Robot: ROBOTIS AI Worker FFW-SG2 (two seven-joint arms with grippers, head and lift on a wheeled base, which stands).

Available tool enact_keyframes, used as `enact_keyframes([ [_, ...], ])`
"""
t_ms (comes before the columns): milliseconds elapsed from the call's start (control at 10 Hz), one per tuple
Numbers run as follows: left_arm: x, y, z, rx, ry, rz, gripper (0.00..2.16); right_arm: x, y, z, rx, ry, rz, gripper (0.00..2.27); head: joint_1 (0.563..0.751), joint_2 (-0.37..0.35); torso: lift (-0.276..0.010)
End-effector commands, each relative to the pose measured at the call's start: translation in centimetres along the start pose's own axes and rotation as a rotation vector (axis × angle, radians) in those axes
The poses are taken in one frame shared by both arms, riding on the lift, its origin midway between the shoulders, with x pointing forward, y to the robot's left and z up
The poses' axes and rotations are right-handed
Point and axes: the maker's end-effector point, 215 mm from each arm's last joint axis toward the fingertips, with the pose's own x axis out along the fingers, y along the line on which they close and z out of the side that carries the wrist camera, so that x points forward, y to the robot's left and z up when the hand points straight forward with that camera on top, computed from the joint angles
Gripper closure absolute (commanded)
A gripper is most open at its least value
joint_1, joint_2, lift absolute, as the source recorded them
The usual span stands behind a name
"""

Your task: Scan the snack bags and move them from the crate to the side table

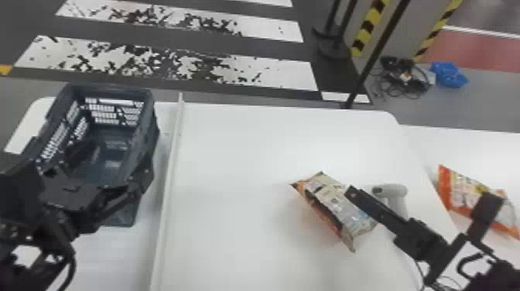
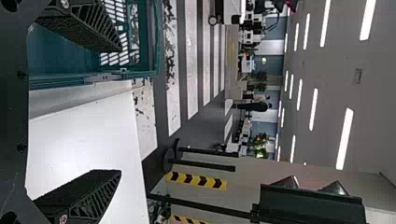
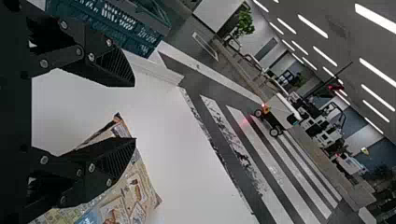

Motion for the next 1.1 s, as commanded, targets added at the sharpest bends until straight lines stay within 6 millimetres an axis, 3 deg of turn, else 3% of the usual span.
enact_keyframes([
  [0,-0.1,0.2,-0.3,0.003,0.007,0.002,0.07,1.1,-0.8,0.3,-0.147,0.023,-0.044,2.24,0.695,-0.166,-0.087],
  [300,-0.4,0.1,-0.4,0.008,0.010,-0.003,0.07,2.6,-4.7,-0.2,-0.271,0.088,-0.124,2.24,0.695,-0.167,-0.087],
  [700,-0.5,-0.2,-0.8,0.017,0.021,-0.018,0.07,0.9,-10.1,1.2,-0.292,0.066,-0.216,2.24,0.695,-0.227,-0.087],
  [1000,-0.5,-0.4,-0.7,0.017,0.018,-0.024,0.07,0.1,-11.9,0.4,-0.284,0.066,-0.241,2.24,0.695,-0.275,-0.087],
])
